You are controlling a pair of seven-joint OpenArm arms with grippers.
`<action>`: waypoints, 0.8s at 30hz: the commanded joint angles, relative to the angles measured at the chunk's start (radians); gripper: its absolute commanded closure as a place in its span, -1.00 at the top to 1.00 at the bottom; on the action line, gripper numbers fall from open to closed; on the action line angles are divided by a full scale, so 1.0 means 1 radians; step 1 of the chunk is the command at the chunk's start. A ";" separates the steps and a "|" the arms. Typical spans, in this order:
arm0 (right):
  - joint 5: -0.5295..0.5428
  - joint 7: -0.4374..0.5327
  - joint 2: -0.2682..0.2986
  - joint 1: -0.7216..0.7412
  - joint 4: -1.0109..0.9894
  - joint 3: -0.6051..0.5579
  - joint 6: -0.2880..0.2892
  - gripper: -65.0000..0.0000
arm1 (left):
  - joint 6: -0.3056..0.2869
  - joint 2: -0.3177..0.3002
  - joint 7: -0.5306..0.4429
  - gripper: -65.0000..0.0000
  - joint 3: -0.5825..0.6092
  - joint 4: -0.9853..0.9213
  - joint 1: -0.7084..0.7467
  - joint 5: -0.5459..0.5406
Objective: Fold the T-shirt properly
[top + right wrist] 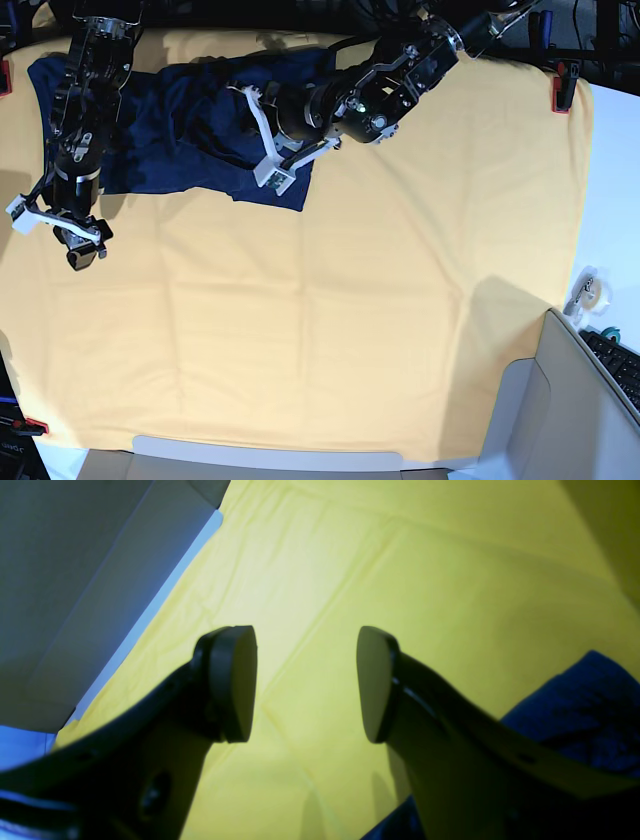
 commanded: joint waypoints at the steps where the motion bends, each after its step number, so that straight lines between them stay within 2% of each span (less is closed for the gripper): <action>1: -0.003 0.022 0.010 0.014 0.017 0.003 0.011 -0.02 | 0.000 0.009 -0.006 -0.99 0.018 0.016 -0.024 -0.007; 10: -0.003 0.022 0.010 0.014 0.017 0.003 0.011 -0.02 | -0.002 0.029 -0.007 -0.99 0.166 0.016 -0.074 -0.007; 16: -0.002 0.019 0.012 0.014 0.017 0.007 0.011 -0.02 | 0.001 0.025 -0.009 -0.99 0.153 0.076 -0.075 -0.007; 24: 0.003 0.018 0.020 0.012 0.022 0.008 0.011 -0.02 | 0.003 0.009 0.005 -0.98 -0.114 0.188 -0.026 -0.007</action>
